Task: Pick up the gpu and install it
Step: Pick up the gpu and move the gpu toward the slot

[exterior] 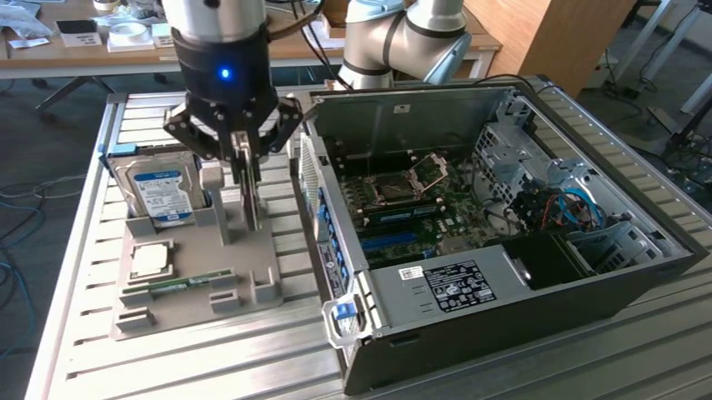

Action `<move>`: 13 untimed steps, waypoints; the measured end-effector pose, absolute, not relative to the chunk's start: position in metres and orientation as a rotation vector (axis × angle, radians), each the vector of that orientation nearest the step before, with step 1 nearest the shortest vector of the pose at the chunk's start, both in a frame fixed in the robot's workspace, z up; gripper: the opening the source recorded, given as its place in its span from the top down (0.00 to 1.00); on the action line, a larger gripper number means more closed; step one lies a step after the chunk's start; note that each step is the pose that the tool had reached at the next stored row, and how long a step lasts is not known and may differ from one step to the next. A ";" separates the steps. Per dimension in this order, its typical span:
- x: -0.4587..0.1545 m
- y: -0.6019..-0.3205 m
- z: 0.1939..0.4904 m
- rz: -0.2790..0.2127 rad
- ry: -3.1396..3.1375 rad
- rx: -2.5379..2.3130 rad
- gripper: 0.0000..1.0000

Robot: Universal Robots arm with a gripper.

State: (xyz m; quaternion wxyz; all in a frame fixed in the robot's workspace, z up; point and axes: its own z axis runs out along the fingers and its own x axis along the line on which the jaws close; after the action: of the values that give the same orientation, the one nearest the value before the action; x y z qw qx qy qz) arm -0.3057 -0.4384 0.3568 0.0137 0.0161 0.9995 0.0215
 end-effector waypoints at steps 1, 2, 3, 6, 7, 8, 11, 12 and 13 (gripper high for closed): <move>-0.306 -0.438 0.361 0.067 3.113 0.050 0.73; -0.306 -0.438 0.365 0.067 3.113 0.050 0.73; -0.306 -0.438 0.369 0.067 3.113 0.050 0.73; -0.306 -0.438 0.376 0.067 3.113 0.050 0.73; -0.306 -0.438 0.378 0.067 3.113 0.050 0.73; -0.306 -0.438 0.381 0.067 3.113 0.050 0.73; -0.306 -0.438 0.389 0.067 3.113 0.050 0.73; -0.306 -0.438 0.391 0.067 3.113 0.050 0.73; -0.306 -0.438 0.394 0.067 3.113 0.050 0.73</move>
State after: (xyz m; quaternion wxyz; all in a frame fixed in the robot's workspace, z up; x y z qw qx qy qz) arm -0.3057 -0.4384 0.3936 0.0139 0.0161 0.9995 0.0214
